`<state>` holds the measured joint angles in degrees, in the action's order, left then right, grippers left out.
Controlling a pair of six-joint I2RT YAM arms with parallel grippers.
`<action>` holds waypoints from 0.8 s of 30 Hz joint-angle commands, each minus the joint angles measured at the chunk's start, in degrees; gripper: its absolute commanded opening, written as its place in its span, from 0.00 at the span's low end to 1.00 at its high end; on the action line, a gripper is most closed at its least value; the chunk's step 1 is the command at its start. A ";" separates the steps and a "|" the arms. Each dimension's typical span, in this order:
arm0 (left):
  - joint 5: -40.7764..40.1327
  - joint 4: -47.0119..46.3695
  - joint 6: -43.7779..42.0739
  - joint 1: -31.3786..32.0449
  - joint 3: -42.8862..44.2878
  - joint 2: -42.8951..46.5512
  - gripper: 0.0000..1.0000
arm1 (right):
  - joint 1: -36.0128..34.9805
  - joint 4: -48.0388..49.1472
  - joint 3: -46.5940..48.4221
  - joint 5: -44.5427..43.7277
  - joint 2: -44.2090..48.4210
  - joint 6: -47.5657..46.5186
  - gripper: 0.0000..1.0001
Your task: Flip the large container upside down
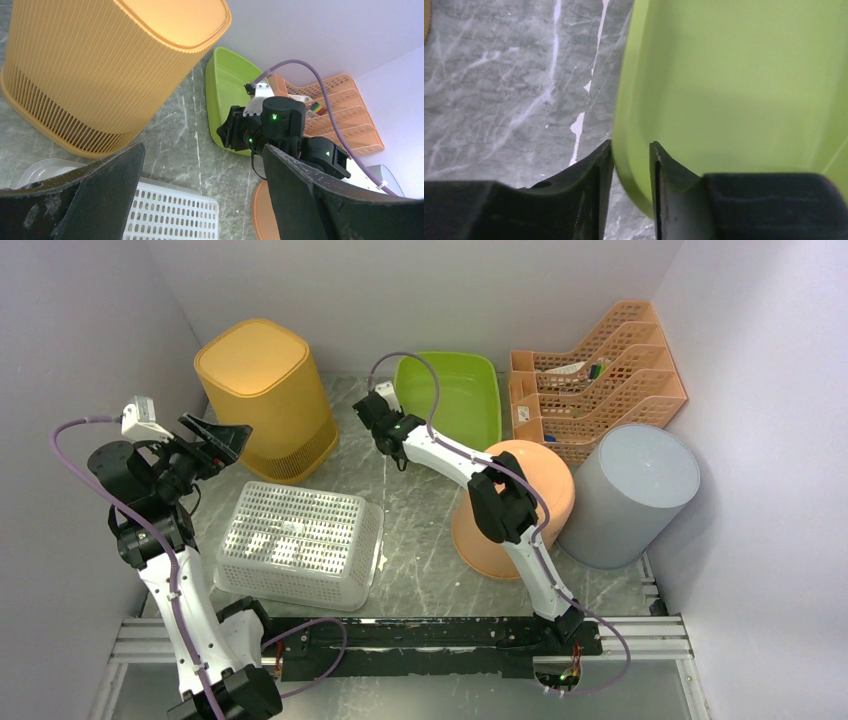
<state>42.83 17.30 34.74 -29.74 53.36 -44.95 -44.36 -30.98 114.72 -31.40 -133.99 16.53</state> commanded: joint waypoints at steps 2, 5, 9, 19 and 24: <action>1.03 -2.29 -0.60 0.53 -0.25 0.74 1.00 | 0.06 2.06 -1.07 -1.10 0.62 -1.33 0.16; 1.12 -2.14 -0.64 0.56 -0.36 0.81 1.00 | 0.15 3.28 -3.12 -0.51 2.97 -1.78 0.01; 1.08 -2.14 -0.46 0.52 -0.63 1.09 1.00 | 0.12 7.11 -8.28 3.53 9.73 -2.67 0.00; 0.85 -1.83 -0.49 0.57 -0.82 1.27 1.00 | 0.41 19.13 -17.15 24.83 32.36 -0.34 0.00; 0.94 -1.74 -0.38 0.58 -0.37 1.32 1.00 | 2.07 28.93 -23.98 34.92 38.65 6.43 0.00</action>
<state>42.83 16.93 34.72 -29.67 53.01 -44.49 -43.57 -13.76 95.39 -6.92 -98.76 18.02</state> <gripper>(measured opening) 0.994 0.059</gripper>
